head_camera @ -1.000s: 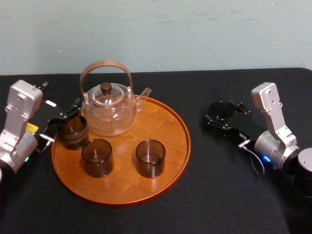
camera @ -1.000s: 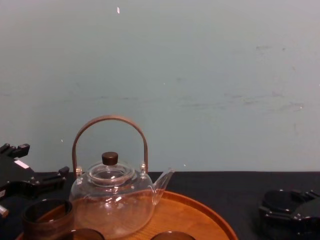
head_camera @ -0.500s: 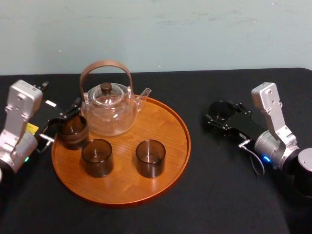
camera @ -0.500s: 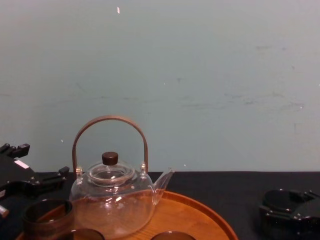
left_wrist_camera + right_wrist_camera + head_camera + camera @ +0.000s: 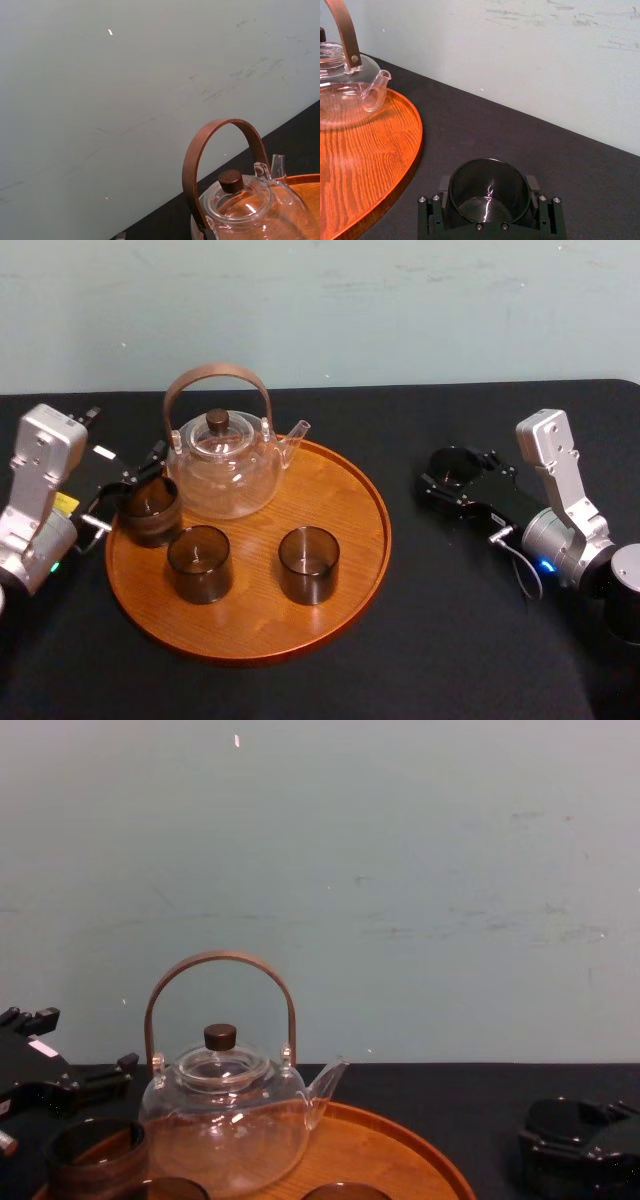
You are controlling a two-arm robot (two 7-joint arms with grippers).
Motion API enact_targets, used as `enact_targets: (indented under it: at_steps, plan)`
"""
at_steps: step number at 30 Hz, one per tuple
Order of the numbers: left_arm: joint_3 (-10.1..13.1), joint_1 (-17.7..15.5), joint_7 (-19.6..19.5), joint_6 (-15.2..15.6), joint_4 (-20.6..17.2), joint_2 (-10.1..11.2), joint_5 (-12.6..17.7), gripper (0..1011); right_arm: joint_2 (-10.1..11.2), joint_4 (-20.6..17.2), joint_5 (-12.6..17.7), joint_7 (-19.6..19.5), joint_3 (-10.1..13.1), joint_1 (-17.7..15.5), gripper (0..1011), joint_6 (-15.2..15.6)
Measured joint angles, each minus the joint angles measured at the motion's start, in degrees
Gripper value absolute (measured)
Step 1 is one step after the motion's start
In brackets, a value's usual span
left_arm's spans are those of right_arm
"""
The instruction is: Pick up the glass from the table and place it on the tray.
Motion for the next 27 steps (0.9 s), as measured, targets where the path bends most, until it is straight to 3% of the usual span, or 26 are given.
enact_targets:
  at_steps: [6, 18, 27]
  plan:
    - [0.0, 0.0, 0.0, 0.0, 0.0, 0.0, 0.0, 1001, 0.2, -1.0, 0.7, 0.7, 0.3, -0.1, 917, 0.6]
    - [0.0, 0.0, 0.0, 0.0, 0.0, 0.0, 0.0, 1001, 2.5, -10.2, 4.7, 3.4, 1.0, -1.6, 916, 2.7]
    - [0.0, 0.0, 0.0, 0.0, 0.0, 0.0, 0.0, 1001, 3.0, -14.2, 6.1, 5.5, -2.0, -1.4, 916, 3.3]
